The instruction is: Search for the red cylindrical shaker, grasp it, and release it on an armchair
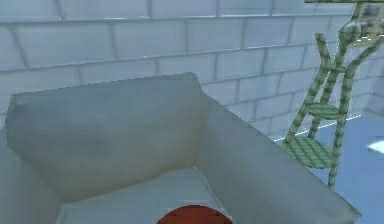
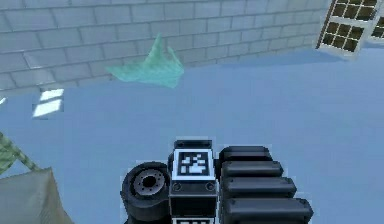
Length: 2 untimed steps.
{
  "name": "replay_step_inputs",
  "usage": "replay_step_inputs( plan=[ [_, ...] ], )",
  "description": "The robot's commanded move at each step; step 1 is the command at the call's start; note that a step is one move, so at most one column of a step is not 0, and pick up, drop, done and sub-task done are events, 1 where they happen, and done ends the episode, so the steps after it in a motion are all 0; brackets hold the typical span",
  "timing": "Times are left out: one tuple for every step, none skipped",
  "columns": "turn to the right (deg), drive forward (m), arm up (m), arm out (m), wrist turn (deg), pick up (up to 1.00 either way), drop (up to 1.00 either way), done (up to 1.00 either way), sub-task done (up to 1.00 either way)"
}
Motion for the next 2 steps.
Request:
replay_step_inputs(
  plan=[
    [-27.0, 0.0, 0.0, 0.0, 0.0, 0.0, 0.0, 0.0, 0.0],
    [21.0, 0.0, 0.0, 0.0, 0.0, 0.0, 0.0, 0.0, 0.0]
  ],
)
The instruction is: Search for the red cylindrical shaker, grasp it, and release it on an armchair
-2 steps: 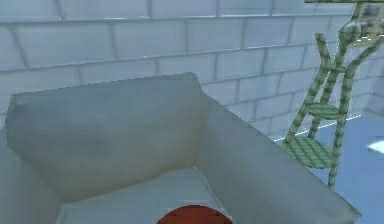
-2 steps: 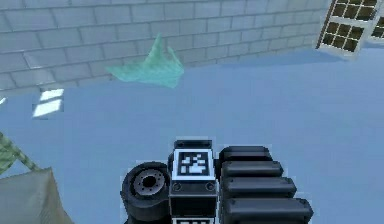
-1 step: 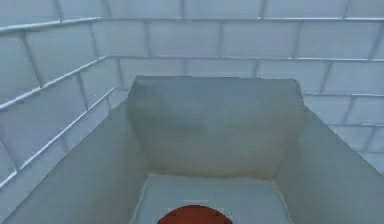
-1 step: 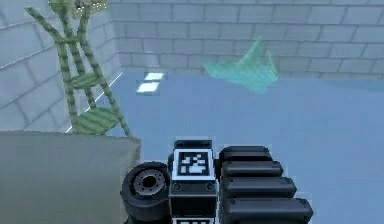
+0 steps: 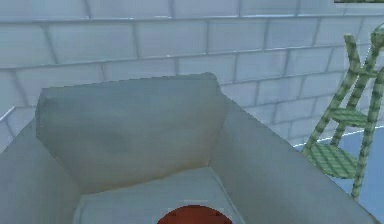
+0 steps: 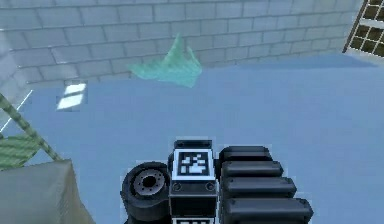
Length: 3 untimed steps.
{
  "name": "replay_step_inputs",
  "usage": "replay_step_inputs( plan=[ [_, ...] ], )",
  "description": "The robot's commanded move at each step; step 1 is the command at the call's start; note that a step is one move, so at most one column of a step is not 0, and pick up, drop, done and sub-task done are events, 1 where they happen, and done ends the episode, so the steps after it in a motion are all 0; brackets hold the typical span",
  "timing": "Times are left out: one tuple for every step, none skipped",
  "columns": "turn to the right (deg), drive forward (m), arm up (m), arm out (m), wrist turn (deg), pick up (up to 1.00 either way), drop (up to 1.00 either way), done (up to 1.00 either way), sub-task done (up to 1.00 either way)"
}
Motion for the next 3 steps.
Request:
replay_step_inputs(
  plan=[
    [45.0, 0.0, 0.0, 0.0, 0.0, 0.0, 0.0, 0.0, 0.0],
    [12.0, 0.0, 0.0, 0.0, 0.0, 0.0, 0.0, 0.0, 0.0],
    [0.0, 0.1, 0.0, 0.0, 0.0, 0.0, 0.0, 0.0, 0.0]
  ],
)
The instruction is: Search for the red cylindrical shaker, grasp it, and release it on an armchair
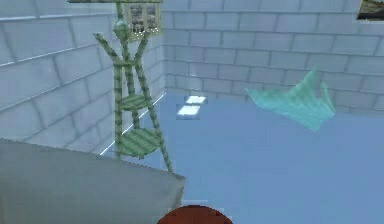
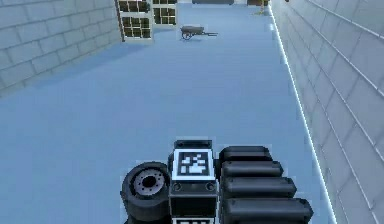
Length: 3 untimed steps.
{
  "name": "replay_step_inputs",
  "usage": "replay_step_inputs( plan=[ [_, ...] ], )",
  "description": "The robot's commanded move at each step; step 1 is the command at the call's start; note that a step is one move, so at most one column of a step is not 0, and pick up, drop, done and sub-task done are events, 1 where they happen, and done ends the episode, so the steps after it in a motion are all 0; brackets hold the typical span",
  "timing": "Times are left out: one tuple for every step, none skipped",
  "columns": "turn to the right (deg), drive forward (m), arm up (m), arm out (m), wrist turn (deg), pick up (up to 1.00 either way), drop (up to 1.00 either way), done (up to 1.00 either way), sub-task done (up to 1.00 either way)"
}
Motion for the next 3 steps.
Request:
replay_step_inputs(
  plan=[
    [-45.0, 0.0, 0.0, 0.0, 0.0, 0.0, 0.0, 0.0, 0.0],
    [-45.0, 0.0, 0.0, 0.0, 0.0, 0.0, 0.0, 0.0, 0.0],
    [-45.0, 0.0, 0.0, 0.0, 0.0, 0.0, 0.0, 0.0, 0.0]
  ],
)
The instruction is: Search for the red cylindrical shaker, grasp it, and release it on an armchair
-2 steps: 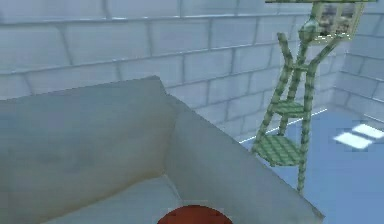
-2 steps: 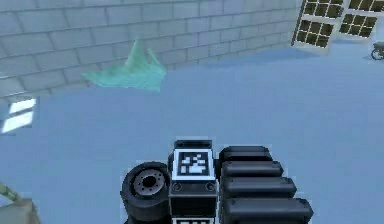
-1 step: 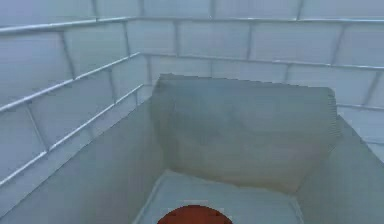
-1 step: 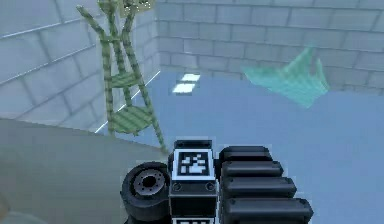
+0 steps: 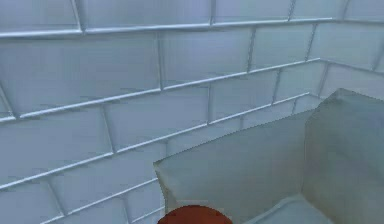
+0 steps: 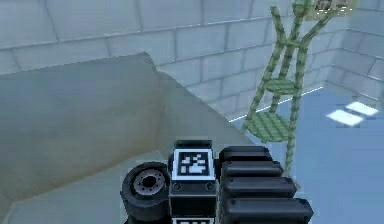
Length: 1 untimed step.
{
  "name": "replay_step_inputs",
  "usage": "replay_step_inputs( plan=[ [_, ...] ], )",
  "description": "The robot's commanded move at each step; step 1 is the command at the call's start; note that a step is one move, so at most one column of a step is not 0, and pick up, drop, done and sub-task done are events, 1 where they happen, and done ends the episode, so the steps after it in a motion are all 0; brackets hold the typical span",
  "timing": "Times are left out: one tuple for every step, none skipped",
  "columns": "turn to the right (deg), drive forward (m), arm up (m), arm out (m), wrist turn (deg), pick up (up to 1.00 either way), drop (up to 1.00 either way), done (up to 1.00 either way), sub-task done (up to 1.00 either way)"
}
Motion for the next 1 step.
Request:
replay_step_inputs(
  plan=[
    [-9.0, 0.0, 0.0, 0.0, 0.0, 0.0, 0.0, 0.0, 0.0]
  ],
)
